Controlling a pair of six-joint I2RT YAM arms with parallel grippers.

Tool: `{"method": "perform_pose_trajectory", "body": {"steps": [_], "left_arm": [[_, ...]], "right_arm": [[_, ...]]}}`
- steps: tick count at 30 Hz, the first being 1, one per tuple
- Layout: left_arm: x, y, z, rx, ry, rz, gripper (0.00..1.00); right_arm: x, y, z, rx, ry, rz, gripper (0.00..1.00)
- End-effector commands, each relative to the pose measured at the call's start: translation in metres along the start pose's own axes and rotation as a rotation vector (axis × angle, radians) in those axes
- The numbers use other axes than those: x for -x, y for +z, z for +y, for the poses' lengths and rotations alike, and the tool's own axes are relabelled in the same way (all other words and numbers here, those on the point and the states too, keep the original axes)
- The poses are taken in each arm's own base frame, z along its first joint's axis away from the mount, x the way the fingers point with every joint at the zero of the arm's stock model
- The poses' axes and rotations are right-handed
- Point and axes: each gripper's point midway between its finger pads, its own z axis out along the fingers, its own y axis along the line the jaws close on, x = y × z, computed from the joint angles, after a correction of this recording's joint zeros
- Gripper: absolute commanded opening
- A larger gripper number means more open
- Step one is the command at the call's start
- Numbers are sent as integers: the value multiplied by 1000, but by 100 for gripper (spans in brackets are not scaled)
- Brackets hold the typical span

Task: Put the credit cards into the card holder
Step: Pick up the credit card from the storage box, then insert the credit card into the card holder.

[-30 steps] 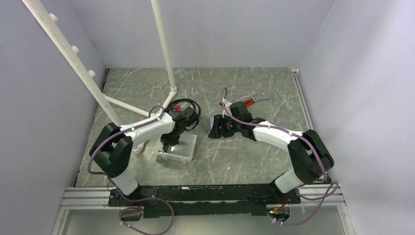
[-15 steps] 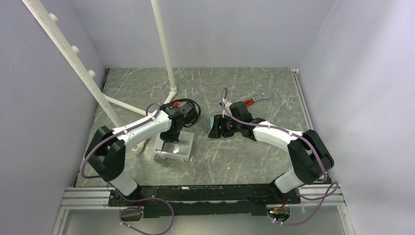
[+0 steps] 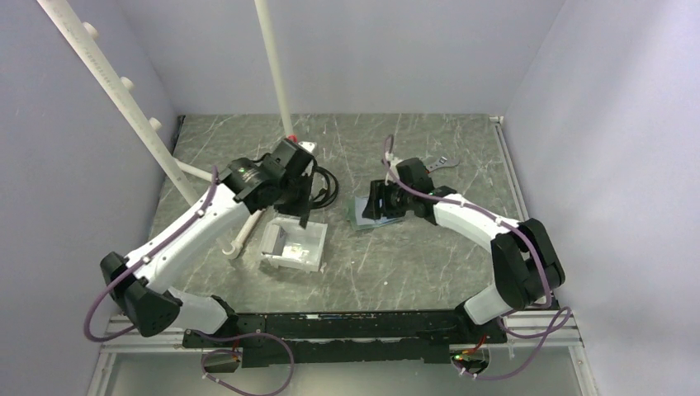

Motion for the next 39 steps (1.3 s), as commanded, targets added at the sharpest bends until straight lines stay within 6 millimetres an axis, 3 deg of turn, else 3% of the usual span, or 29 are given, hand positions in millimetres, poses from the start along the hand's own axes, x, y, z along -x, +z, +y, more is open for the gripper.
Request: {"method": "perform_pose_trajectory", "body": {"steps": [1, 5, 10, 14, 21, 28, 33, 39], "left_arm": [[46, -36, -67, -369, -14, -145, 0], [82, -19, -108, -543, -103, -181, 0], [112, 41, -118, -658, -342, -149, 0], [119, 86, -125, -767, -414, -95, 0], [101, 149, -134, -774, -457, 4, 0], [78, 188, -131, -711, -489, 81, 0], [60, 204, -127, -641, -521, 154, 0], [48, 209, -129, -647, -522, 204, 0]], "right_arm": [[58, -27, -25, -39, 19, -140, 58], [80, -24, -45, 1, 97, -152, 52], [87, -5, -58, 58, 154, -139, 35], [80, 4, -65, 84, 197, -128, 25], [67, 12, -77, 101, 317, -169, 18], [57, 20, -88, 101, 352, -172, 16], [49, 27, -93, 97, 376, -158, 16], [46, 30, -97, 91, 380, -148, 15]]}}
